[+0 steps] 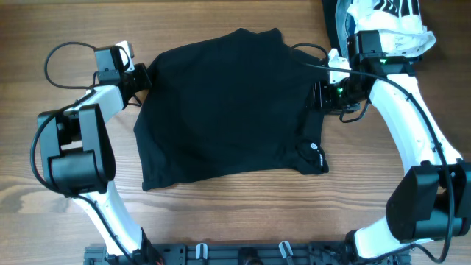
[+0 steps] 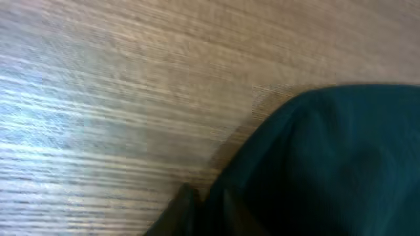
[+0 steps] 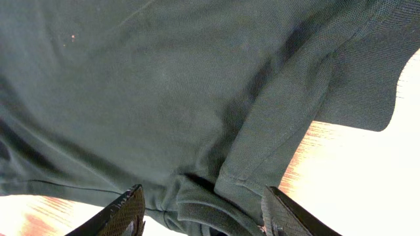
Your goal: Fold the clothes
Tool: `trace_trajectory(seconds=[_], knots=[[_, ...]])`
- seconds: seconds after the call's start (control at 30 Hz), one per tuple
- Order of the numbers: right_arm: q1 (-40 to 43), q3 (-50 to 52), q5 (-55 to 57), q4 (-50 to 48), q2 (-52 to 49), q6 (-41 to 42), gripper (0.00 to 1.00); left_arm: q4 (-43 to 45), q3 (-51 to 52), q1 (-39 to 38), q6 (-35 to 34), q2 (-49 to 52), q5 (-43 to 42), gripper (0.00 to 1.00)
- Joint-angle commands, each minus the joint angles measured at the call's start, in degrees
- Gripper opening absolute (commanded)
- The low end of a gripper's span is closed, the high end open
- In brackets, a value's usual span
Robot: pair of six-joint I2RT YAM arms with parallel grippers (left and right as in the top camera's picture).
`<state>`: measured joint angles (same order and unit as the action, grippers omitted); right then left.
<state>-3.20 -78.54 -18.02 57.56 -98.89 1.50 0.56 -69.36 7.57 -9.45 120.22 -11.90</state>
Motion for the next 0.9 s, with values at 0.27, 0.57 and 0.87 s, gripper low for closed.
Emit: trace_trajectory(seconds=[0.27,0.57,0.87], knots=[[0.0,0.1,-1.4,-0.4,0.5,0.2,0.58,-1.4,0.4,0.0,0.2,1.1,-0.7,0.04],[0.0,0.1,-1.4,-0.7,0.5,0.1,0.57,-1.4,-2.0,0.0,1.8,-0.7,0.2,0.04],[0.0,0.1,-1.4,-1.2,0.5,0.2,0.58,-1.4,-4.2,0.0,6.5,-0.7,3.1,0.04]])
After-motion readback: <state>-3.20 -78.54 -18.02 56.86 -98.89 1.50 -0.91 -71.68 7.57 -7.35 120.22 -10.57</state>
